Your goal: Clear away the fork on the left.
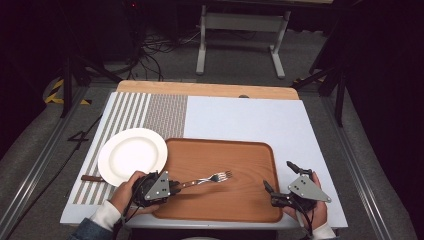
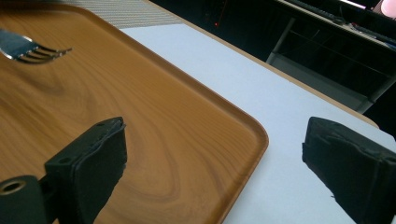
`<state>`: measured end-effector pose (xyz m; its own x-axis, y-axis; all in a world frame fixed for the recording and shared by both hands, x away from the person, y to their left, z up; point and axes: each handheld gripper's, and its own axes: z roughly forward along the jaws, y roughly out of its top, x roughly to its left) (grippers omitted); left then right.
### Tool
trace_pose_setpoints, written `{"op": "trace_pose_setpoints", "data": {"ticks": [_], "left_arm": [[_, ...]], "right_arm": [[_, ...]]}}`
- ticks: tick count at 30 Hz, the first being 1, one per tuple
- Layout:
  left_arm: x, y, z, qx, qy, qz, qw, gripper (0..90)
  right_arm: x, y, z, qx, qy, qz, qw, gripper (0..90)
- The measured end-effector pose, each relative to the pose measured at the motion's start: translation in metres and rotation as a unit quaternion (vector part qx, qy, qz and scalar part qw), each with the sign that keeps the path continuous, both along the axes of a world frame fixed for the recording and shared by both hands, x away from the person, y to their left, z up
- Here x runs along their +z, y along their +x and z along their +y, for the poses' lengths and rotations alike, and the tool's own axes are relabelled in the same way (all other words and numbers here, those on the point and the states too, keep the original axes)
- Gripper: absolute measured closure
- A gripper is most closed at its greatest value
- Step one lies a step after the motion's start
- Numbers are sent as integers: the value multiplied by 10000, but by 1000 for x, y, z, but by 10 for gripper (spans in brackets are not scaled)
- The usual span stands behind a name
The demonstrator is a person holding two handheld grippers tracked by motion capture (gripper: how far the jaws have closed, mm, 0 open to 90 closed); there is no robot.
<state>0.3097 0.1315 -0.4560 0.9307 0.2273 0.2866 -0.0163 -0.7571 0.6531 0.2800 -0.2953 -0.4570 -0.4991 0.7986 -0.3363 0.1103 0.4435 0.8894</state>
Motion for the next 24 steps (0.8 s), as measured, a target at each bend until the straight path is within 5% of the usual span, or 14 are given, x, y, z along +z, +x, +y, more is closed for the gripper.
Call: {"op": "trace_pose_setpoints", "data": {"ticks": [11,24], "left_arm": [[-14,-13,3,-93,54,406,9991,757],[-21,-25,11,-9,-132,579,9982,748]], "right_arm": [[0,1,1,2,-21,23,10000,74],[-1,0,0,-9,-27,25,10000,74]]}}
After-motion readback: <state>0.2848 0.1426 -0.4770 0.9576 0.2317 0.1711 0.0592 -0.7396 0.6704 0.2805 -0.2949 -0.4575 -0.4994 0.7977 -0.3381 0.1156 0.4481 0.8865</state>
